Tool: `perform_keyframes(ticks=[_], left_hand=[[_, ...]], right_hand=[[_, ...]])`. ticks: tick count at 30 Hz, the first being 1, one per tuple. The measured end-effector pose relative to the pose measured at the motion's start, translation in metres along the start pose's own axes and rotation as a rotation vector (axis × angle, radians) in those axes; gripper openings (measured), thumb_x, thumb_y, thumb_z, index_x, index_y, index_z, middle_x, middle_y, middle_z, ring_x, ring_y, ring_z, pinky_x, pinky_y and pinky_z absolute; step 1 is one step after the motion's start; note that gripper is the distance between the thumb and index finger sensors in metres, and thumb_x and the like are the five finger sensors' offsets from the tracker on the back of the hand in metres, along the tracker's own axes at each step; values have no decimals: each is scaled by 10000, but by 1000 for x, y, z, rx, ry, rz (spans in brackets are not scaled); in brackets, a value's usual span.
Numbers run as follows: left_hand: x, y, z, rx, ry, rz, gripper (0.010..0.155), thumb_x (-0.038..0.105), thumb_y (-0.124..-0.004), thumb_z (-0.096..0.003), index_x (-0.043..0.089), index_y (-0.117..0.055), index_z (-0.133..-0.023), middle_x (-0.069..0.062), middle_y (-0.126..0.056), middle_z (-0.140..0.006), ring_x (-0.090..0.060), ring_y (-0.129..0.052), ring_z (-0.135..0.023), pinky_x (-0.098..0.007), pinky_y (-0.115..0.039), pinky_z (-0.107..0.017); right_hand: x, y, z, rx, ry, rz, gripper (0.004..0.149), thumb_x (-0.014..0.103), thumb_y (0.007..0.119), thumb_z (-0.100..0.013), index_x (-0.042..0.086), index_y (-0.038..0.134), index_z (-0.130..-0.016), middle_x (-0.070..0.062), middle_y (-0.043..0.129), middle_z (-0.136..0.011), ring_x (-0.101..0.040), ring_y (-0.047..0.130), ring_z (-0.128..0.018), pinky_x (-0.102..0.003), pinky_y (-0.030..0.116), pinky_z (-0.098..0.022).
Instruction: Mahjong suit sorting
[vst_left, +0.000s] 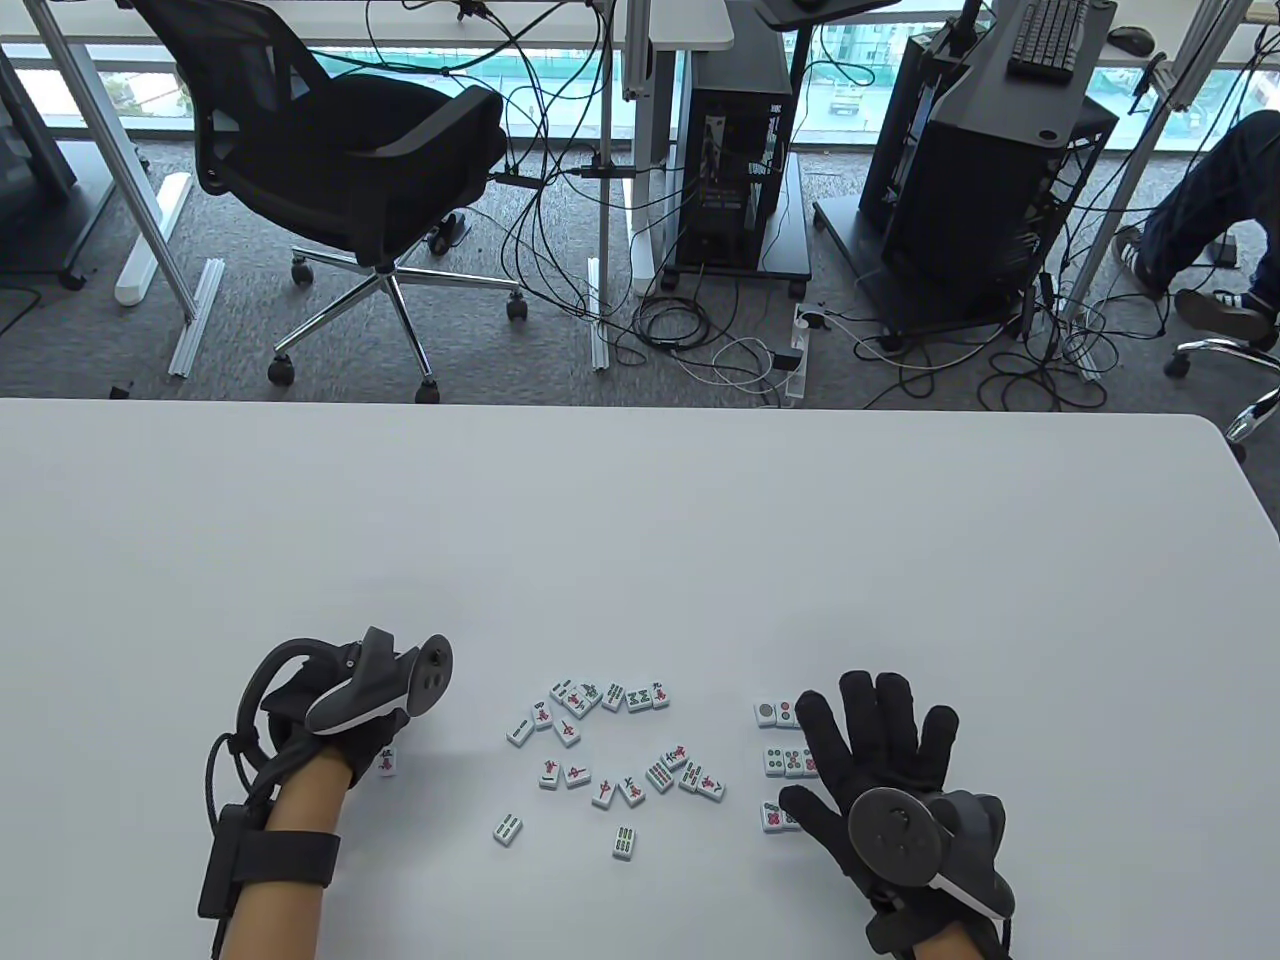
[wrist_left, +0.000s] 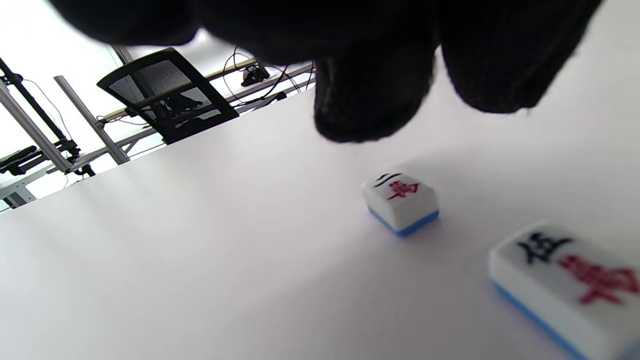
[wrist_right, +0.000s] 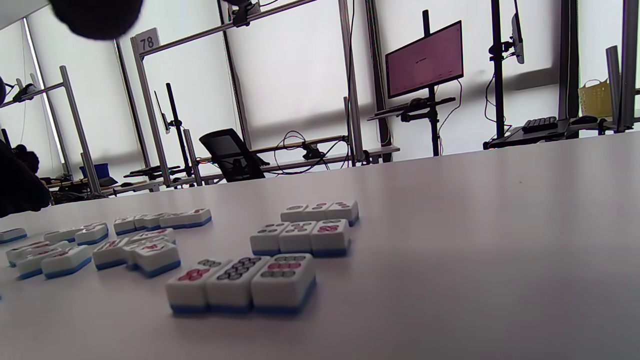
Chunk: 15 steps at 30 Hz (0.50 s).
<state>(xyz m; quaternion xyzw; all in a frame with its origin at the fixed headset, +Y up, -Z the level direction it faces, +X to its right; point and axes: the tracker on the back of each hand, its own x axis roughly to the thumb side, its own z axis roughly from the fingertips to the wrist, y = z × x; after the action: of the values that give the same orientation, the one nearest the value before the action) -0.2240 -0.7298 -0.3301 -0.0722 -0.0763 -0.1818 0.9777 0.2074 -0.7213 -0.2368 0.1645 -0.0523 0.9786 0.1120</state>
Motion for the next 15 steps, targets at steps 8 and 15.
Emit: perform_keyframes(ticks=[8, 15], left_hand=[[97, 45, 17, 153, -257, -52, 565, 549, -848, -327, 238, -874, -797, 130, -1015, -403, -35, -923, -84, -332, -866, -196], [169, 53, 17, 110, -415, -26, 580, 575, -843, -320, 221, -889, -777, 125, -1018, -374, -33, -912, -54, -329, -862, -168]], right_hand=[[0, 0, 0, 0, 0, 0, 773, 631, 569, -507, 344, 192, -1118, -87, 43, -1179, -378, -52, -1028, -693, 38, -690], [0, 1, 0, -1, -5, -6, 773, 630, 571, -507, 345, 193, -1118, -86, 43, -1179, -376, -52, -1030, -693, 40, -692]])
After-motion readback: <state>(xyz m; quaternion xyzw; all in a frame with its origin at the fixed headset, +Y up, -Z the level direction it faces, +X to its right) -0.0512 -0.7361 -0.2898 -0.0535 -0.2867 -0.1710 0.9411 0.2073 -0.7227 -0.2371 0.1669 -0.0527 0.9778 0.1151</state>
